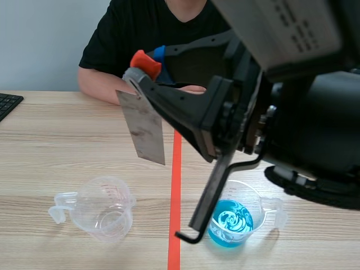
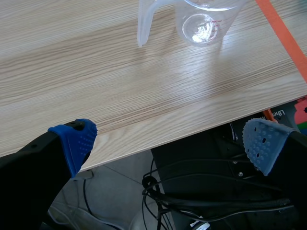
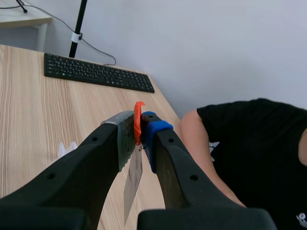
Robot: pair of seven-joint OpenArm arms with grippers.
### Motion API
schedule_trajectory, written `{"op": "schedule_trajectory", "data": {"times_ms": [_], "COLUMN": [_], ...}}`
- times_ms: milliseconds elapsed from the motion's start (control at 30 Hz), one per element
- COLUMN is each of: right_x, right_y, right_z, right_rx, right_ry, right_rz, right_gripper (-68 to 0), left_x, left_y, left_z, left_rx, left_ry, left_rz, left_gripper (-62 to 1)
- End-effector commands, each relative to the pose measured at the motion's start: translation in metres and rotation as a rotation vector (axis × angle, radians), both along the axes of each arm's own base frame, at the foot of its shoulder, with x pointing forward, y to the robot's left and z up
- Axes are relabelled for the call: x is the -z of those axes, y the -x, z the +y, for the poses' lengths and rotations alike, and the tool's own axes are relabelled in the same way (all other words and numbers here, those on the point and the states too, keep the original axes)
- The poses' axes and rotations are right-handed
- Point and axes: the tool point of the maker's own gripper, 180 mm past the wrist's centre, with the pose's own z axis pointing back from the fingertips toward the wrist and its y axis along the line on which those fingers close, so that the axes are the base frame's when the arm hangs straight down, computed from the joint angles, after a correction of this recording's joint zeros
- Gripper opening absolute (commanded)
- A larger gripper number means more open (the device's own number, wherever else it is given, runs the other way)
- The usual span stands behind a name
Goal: Do the redox reaction experiment.
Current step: 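Move the plate over the blue solution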
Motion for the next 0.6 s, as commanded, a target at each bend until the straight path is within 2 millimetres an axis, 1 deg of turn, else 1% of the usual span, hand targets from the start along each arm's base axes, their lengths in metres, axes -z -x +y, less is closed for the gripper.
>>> {"op": "schedule_trajectory", "data": {"times_ms": [0,233,567], "right_x": [-0.01,-0.012,-0.01], "right_y": [0.002,-0.005,0.004], "right_z": [-0.004,-0.032,-0.063], "right_rx": [-0.01,0.068,0.064], "right_ry": [-0.027,0.001,0.024], "right_rz": [-0.009,0.0,0.046], "right_gripper": [-66.0,-66.0,-66.0], "left_x": [-0.003,-0.003,-0.003], "left_y": [-0.002,-0.002,-0.002], "left_z": [-0.003,-0.003,-0.003], "left_rx": [-0.006,-0.006,-0.006], "left_ry": [0.017,0.017,0.017], "left_rz": [-0.016,-0.016,-0.016], "left_gripper": [1.4,1.4,1.4]}}
